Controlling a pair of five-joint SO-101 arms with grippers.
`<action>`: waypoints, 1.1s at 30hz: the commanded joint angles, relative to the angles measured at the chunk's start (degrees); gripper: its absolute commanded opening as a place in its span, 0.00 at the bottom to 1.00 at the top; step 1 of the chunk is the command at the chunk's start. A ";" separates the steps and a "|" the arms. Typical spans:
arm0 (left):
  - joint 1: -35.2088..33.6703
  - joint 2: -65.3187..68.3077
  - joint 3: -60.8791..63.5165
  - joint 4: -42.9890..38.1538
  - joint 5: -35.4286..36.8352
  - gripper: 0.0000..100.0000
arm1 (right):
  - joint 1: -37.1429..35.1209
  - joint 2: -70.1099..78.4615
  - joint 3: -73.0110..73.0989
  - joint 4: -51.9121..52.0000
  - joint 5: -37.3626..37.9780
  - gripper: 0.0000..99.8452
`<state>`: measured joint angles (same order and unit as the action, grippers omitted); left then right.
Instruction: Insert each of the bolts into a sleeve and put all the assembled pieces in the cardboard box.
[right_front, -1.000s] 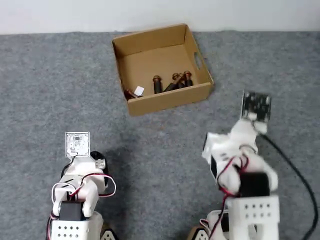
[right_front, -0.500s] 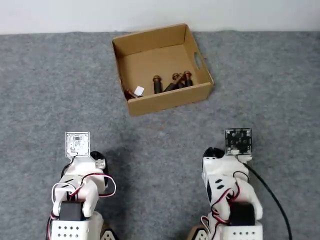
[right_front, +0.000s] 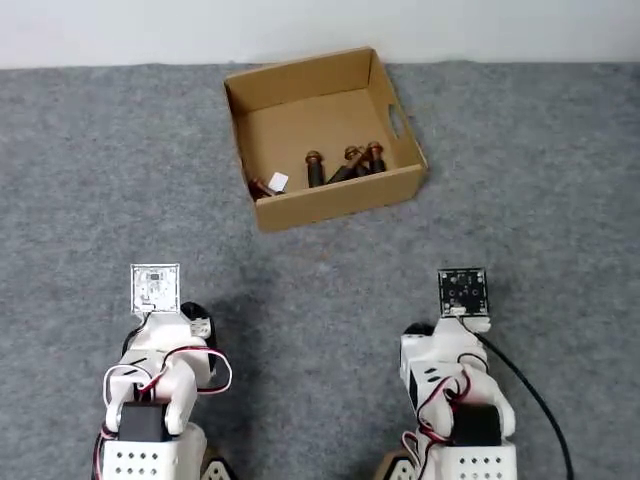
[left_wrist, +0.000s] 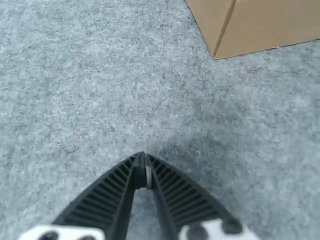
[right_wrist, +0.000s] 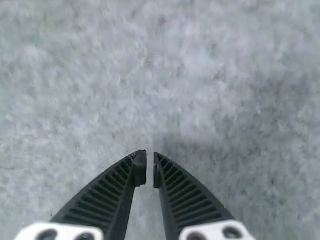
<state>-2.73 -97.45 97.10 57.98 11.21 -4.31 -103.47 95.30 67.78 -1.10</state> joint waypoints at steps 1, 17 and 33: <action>-0.26 -0.53 -0.31 0.26 -0.09 0.00 | 0.22 -0.31 1.05 6.46 0.53 0.01; -0.26 -0.53 -0.31 0.26 -0.09 0.00 | 0.22 -0.22 1.14 6.90 0.53 0.01; -0.26 -0.53 -0.31 0.26 -0.09 0.00 | 0.22 -0.22 1.14 6.90 0.53 0.01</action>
<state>-2.73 -97.45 97.10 57.98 11.21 -4.48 -103.47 95.30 74.20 -1.10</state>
